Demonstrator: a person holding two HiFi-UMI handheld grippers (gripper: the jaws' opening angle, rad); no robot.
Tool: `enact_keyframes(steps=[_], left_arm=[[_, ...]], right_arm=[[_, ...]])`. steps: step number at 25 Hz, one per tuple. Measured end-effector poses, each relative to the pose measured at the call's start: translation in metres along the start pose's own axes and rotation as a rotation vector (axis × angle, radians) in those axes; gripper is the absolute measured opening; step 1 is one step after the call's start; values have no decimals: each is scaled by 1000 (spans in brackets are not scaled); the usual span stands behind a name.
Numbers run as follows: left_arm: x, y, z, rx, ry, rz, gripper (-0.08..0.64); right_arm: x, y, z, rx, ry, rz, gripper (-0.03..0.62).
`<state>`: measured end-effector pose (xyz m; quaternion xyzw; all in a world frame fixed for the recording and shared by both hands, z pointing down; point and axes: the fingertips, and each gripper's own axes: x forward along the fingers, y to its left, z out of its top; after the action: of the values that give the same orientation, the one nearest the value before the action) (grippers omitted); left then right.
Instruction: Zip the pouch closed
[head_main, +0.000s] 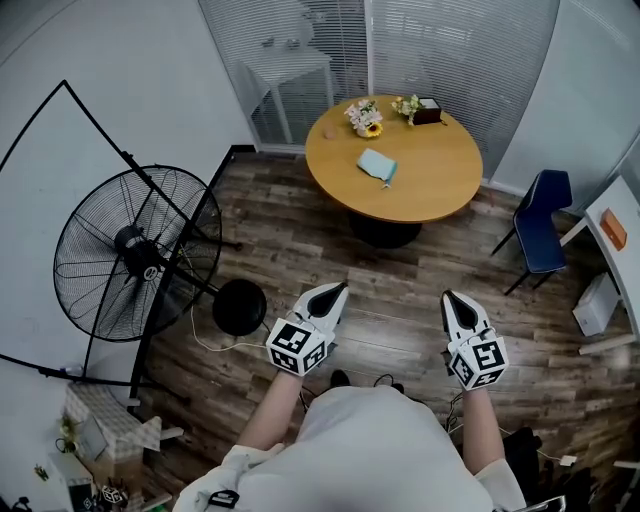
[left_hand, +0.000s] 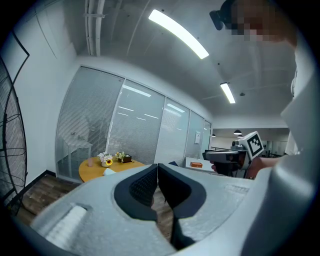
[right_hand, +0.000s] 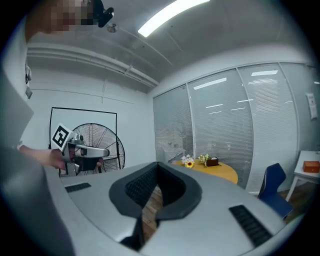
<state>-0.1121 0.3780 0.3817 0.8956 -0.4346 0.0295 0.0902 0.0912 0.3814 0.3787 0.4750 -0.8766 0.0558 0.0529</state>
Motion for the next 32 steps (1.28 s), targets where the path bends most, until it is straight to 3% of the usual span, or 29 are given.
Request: enact_keyframes(steps=[14, 17, 32], left_arm=[[-19, 26, -8, -6, 2, -52, 25], [-24, 31, -11, -10, 10, -70, 70], [-50, 58, -20, -19, 21, -122, 72]], right_arm=[[15, 32, -10, -3, 32, -46, 14], [19, 41, -11, -1, 32, -56, 38], [32, 79, -19, 1, 39, -107, 48]])
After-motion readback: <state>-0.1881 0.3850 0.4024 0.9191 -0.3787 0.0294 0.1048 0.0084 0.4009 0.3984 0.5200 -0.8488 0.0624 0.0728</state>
